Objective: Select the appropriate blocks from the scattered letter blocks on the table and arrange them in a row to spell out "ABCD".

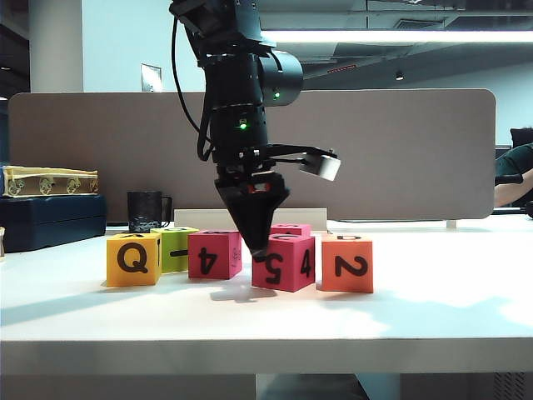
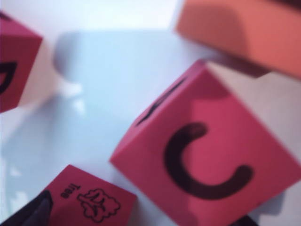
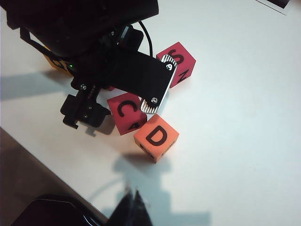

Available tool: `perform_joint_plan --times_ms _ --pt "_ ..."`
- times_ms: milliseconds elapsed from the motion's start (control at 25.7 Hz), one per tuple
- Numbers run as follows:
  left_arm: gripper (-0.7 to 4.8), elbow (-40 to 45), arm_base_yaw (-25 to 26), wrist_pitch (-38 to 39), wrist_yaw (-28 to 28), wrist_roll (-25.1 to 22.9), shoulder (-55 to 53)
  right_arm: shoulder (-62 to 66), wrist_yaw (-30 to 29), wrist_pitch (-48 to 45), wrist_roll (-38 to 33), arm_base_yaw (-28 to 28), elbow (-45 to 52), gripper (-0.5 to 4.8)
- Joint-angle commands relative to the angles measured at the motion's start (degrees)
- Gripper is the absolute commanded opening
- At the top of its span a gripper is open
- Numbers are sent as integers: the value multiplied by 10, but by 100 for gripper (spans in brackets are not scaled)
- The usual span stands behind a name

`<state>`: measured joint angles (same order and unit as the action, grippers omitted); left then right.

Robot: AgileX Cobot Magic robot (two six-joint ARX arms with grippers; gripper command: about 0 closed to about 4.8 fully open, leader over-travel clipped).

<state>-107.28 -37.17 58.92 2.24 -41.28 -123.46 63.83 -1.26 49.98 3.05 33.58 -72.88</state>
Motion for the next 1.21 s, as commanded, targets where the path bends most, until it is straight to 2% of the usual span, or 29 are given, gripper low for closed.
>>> perform_joint_plan --times_ms 39,507,818,1052,1208 --pt "471 -2 1 -12 5 -3 10 -1 -2 -10 0 1 -2 -2" --pt "466 -57 2 19 -10 -3 14 -1 -2 -9 0 1 -2 -2" --pt "457 -55 42 71 -21 -9 13 -1 -2 -9 0 1 -2 -1" --pt "457 -55 68 68 -45 -39 13 -1 -2 -9 0 1 -2 -1" --pt "457 -55 82 65 -76 -76 13 -1 -2 -9 0 1 -2 -1"
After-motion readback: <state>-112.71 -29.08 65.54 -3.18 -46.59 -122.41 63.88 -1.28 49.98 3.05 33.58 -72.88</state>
